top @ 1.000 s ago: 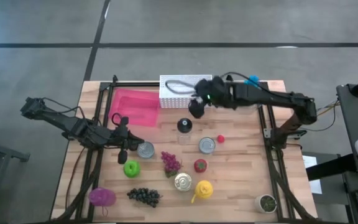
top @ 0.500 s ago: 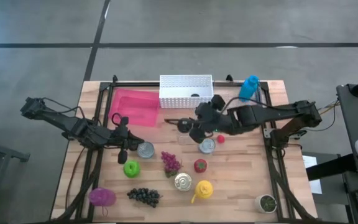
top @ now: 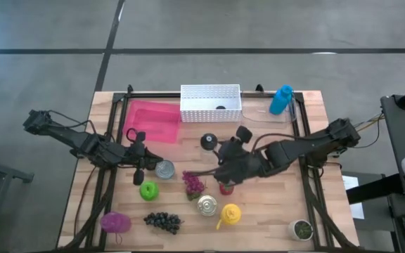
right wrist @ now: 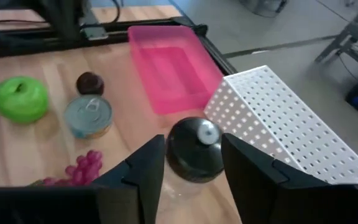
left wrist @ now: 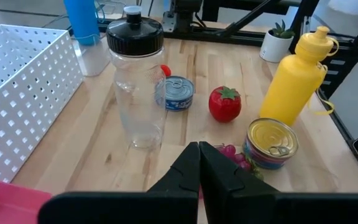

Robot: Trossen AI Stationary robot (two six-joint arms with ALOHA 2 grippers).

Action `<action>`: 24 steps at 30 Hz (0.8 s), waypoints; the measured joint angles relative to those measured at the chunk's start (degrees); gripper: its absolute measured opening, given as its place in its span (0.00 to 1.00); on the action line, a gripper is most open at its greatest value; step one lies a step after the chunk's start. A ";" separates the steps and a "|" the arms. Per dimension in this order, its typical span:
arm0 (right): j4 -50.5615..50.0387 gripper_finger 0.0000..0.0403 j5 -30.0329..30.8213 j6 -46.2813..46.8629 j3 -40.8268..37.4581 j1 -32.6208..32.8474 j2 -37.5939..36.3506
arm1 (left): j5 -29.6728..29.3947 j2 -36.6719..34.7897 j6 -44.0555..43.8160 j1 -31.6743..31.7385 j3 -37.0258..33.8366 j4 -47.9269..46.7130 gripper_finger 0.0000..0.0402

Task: Pick & Place Food Item
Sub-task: Put the yellow tuna can into the pink bin

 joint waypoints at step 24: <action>-2.56 0.27 -0.09 3.76 0.00 1.22 -0.10 | 0.00 0.01 -0.15 -0.02 0.00 0.19 0.01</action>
